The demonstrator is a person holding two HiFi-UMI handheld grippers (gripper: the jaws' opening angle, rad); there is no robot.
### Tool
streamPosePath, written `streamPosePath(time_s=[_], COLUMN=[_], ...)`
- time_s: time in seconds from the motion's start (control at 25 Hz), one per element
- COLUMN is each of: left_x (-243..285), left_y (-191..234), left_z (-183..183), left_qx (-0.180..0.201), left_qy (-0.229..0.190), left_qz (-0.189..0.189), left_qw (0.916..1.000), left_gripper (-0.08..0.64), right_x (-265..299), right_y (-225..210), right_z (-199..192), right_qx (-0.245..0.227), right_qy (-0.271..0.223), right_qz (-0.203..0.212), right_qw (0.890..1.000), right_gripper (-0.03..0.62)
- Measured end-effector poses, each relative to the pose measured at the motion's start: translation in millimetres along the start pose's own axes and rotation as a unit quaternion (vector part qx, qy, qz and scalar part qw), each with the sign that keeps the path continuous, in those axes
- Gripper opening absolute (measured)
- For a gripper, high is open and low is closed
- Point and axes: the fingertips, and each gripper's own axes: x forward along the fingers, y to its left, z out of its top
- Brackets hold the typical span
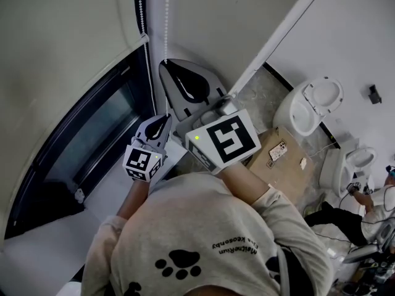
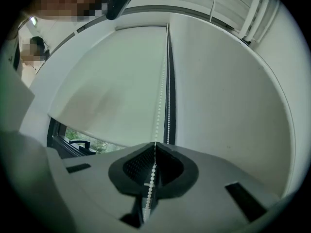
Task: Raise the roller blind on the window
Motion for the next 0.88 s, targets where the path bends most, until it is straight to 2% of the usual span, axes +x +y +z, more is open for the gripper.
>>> streamPosePath(time_s=[0.32, 0.88], left_x=[-7, -10], left_y=[10, 8], left_z=[-51, -99], left_qx=[-0.002, -0.010], left_qy=[0.022, 0.065], left_qz=[0.018, 0.019], left_qw=[0.9996, 0.9977], left_gripper=[0.008, 0.008], right_x=[-7, -18], right_y=[9, 14], right_z=[-51, -94], right_qx=[-0.003, -0.007], right_qy=[0.036, 0.045], right_qz=[-0.004, -0.012], right_qw=[0.999, 0.999], right_gripper=[0.012, 0.012])
